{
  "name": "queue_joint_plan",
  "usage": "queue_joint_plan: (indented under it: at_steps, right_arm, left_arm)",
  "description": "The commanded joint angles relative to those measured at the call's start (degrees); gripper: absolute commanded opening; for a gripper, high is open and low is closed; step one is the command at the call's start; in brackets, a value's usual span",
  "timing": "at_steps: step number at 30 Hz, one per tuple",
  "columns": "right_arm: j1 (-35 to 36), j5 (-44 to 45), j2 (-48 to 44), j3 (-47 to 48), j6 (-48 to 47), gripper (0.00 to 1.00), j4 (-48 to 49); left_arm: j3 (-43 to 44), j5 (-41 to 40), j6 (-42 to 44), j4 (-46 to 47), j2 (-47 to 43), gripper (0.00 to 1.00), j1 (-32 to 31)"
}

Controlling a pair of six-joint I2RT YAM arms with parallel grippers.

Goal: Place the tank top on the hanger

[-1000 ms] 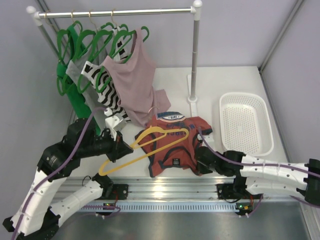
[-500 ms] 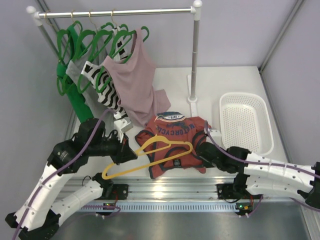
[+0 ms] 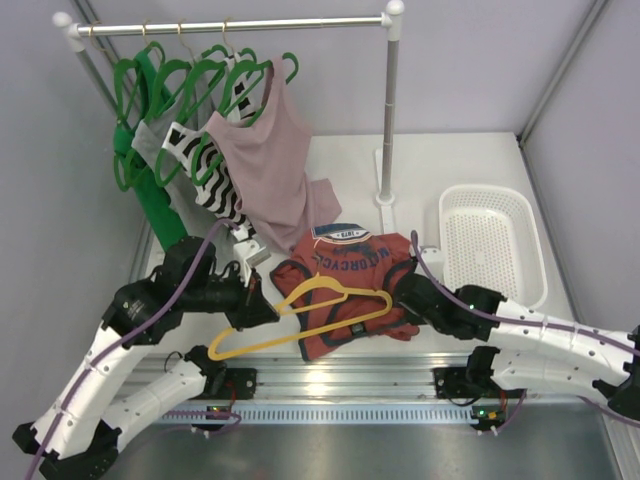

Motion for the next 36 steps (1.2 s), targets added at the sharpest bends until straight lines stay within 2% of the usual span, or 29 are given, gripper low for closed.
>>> queue_joint_plan:
  at_steps: [1,27,36]
  right_arm:
    - [-1.2,2.7,0.5,4.2,-2.0,0.00,0.4]
    - [-3.8,4.4,7.7,14.4,-12.0,0.00,2.7]
    - [-3.8,0.6,8.6,16.1,-15.6,0.00,6.3]
  left_arm:
    - [-0.5,2.3,-0.7,5.1,-0.8,0.00,-0.1]
    - [-3.2,3.6,-0.7,9.7,-0.3,0.00,-0.8]
    - [-7.5,4.5,-2.0,18.2,-2.3,0.00,-0.8]
